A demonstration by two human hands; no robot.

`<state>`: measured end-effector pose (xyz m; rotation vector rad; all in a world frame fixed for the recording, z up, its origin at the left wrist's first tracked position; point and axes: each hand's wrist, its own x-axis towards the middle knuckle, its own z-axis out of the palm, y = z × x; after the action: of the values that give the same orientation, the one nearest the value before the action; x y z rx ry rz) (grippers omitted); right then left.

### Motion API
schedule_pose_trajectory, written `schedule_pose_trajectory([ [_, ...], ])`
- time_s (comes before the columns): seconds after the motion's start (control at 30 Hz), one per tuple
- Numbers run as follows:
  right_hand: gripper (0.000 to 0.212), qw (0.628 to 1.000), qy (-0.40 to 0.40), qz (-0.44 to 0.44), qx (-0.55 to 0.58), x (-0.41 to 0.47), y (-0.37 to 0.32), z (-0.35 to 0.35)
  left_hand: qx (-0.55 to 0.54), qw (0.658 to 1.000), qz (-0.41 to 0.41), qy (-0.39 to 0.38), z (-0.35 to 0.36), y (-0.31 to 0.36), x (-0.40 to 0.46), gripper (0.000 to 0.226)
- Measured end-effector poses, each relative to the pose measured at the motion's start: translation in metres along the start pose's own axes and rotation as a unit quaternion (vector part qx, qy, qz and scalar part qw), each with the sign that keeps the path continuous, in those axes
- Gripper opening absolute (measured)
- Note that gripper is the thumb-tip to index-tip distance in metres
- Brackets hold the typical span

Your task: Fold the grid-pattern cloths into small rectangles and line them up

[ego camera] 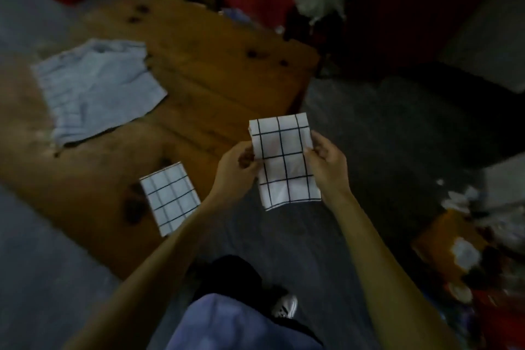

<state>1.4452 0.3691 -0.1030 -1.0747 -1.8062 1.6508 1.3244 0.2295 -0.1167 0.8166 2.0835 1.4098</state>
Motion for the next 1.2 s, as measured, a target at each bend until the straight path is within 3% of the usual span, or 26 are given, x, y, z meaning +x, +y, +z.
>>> schedule_pose_trajectory([
  [0.23,0.039,0.986,-0.158,-0.011,-0.060,0.070,0.009,0.072,-0.066,0.980,-0.135,0.131,-0.030,-0.036,0.018,0.016],
  [0.43,0.039,0.966,-0.220,0.015,-0.134,0.126,0.018,0.131,-0.112,0.953,-0.213,0.183,-0.043,-0.083,0.053,0.009],
  [0.67,0.042,0.936,-0.272,0.075,-0.209,0.166,0.049,0.189,-0.148,0.914,-0.310,0.215,-0.055,-0.134,0.079,0.030],
  [0.83,0.044,0.916,-0.281,0.065,-0.281,0.191,0.063,0.204,-0.099,0.896,-0.362,0.238,-0.060,-0.149,0.096,0.041],
  [1.0,0.043,0.907,-0.301,0.036,-0.292,0.200,0.058,0.206,-0.047,0.884,-0.377,0.274,-0.067,-0.138,0.094,0.045],
  [1.2,0.039,0.872,-0.420,-0.060,-0.244,0.178,0.017,0.219,-0.011,0.877,-0.324,0.356,-0.083,-0.089,0.054,0.036],
])
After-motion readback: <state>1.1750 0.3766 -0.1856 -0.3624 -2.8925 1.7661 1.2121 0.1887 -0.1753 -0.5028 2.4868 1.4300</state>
